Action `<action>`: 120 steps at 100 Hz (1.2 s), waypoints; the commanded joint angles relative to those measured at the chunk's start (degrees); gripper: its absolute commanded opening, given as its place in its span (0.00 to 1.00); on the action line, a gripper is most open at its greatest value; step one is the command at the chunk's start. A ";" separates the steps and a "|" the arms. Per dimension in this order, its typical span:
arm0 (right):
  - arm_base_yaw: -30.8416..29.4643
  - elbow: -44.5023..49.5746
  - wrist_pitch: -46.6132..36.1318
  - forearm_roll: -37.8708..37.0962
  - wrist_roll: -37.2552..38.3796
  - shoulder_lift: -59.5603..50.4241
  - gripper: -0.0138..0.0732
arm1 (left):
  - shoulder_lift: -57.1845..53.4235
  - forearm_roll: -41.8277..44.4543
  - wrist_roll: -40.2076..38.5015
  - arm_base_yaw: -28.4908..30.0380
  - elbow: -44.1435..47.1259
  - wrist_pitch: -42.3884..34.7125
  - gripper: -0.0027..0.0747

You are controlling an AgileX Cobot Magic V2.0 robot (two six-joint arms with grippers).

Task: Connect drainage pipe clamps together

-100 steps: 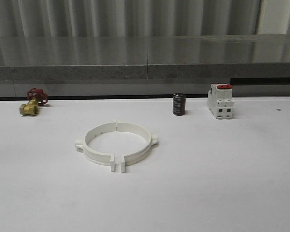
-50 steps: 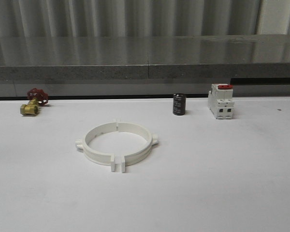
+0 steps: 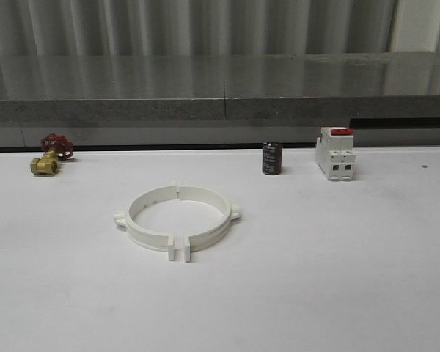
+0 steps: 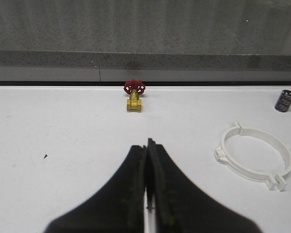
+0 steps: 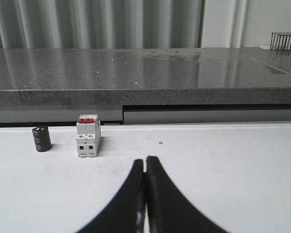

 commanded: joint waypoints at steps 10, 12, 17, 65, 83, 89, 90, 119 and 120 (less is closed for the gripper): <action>-0.01 -0.94 -4.14 0.02 -0.39 -1.11 0.08 | 0.58 0.03 -0.07 0.03 -1.52 -4.23 0.01; -0.01 -0.94 -4.14 0.02 -0.39 -1.11 0.08 | 0.58 0.03 -0.07 0.03 -1.52 -4.23 0.01; -0.01 -0.94 -4.14 0.02 -0.39 -1.11 0.08 | 0.58 0.03 -0.07 0.03 -1.52 -4.23 0.01; -0.01 -0.94 -4.14 0.02 -0.39 -1.11 0.08 | -0.53 3.50 -0.07 1.37 3.90 -11.95 0.01; -0.01 -0.94 -4.14 0.02 -0.39 -1.11 0.08 | -3.92 3.61 0.03 4.24 14.28 -27.54 0.01; -0.01 -0.94 -4.14 0.02 -0.39 -1.11 0.08 | -5.95 3.61 1.50 4.28 18.60 -32.59 0.01; -0.01 -0.94 -4.14 0.02 -0.39 -1.11 0.08 | -6.22 3.61 1.80 4.28 19.06 -33.60 0.01; -0.01 -0.93 -4.28 0.02 -0.39 -0.88 0.08 | -13.75 2.49 4.21 4.40 29.48 -34.84 0.01; -0.01 -0.93 -4.28 0.02 -0.39 -0.88 0.08 | -13.75 2.49 4.21 4.40 29.48 -34.66 0.01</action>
